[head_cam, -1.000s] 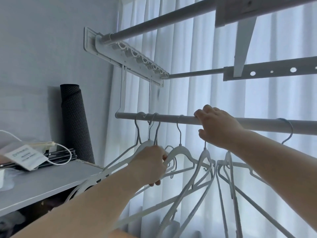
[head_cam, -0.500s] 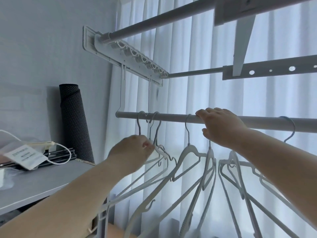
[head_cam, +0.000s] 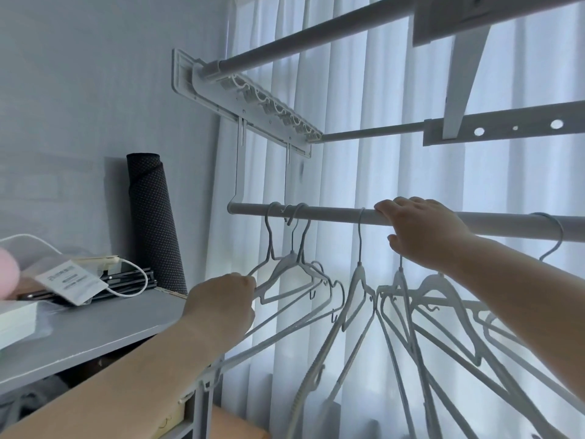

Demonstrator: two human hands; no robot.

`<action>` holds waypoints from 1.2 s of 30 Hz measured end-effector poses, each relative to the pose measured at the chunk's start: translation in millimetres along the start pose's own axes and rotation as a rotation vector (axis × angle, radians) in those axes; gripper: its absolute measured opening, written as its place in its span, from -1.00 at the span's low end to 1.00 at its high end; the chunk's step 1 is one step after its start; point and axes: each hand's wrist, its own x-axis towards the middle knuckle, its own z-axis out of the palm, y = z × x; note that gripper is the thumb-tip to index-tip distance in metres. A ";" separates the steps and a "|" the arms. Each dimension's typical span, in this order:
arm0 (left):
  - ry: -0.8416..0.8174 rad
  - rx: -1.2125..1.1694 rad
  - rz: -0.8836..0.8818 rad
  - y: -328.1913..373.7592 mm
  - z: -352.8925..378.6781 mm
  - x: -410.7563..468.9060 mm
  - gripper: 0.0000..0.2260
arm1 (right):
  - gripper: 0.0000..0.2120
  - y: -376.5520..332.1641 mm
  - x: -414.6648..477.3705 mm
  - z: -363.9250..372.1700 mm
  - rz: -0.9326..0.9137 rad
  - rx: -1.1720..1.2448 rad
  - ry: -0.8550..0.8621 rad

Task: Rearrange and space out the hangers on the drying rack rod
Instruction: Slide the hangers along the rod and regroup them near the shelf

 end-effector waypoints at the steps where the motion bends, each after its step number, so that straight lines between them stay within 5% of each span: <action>1: 0.016 0.030 0.005 -0.1 -0.4 0.1 -0.76 | -0.63 0.1 0.2 0.2 0.000 -0.001 0.000; 5: 0.089 0.170 0.056 0.0 -6.5 -1.8 -0.75 | -0.63 0.9 -0.7 0.4 0.006 -0.006 0.001; 24: -0.064 -0.175 0.005 42.6 -19.3 26.4 -0.76 | -0.55 9.9 -13.0 2.6 -0.015 -0.003 -0.013; 36: -0.157 -0.083 -0.018 51.7 -8.3 13.9 -0.75 | -0.52 6.1 -25.2 -4.8 -0.035 0.050 -0.023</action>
